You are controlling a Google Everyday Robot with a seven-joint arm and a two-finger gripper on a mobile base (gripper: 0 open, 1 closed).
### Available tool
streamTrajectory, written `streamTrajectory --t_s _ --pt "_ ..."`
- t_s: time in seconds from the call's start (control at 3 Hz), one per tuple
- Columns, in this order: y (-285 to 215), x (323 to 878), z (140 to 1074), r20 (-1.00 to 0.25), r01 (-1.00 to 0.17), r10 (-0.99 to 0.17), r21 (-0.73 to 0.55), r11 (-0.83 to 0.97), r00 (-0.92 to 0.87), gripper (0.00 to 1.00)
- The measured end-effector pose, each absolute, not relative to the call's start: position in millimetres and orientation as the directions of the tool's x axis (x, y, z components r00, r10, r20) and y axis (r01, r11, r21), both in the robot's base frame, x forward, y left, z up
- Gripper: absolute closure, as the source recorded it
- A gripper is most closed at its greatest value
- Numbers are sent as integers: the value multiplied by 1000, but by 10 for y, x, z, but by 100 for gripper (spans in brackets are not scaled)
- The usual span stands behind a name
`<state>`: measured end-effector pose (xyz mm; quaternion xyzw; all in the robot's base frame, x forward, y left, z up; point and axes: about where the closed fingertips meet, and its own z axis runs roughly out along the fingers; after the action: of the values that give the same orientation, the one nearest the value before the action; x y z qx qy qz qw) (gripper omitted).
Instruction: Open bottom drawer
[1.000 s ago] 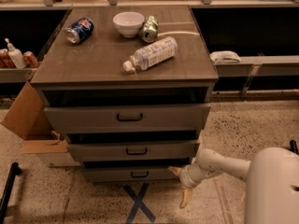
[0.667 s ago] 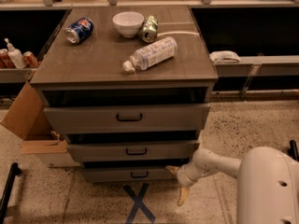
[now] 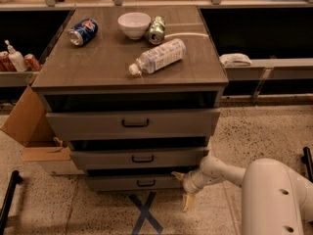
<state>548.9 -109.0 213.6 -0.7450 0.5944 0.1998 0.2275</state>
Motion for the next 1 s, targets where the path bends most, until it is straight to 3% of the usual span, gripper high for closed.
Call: streamTrajectory --t_s 1.0 --pt "-821 5791 1969 -553 -976 -805 -121 -180 216 2"
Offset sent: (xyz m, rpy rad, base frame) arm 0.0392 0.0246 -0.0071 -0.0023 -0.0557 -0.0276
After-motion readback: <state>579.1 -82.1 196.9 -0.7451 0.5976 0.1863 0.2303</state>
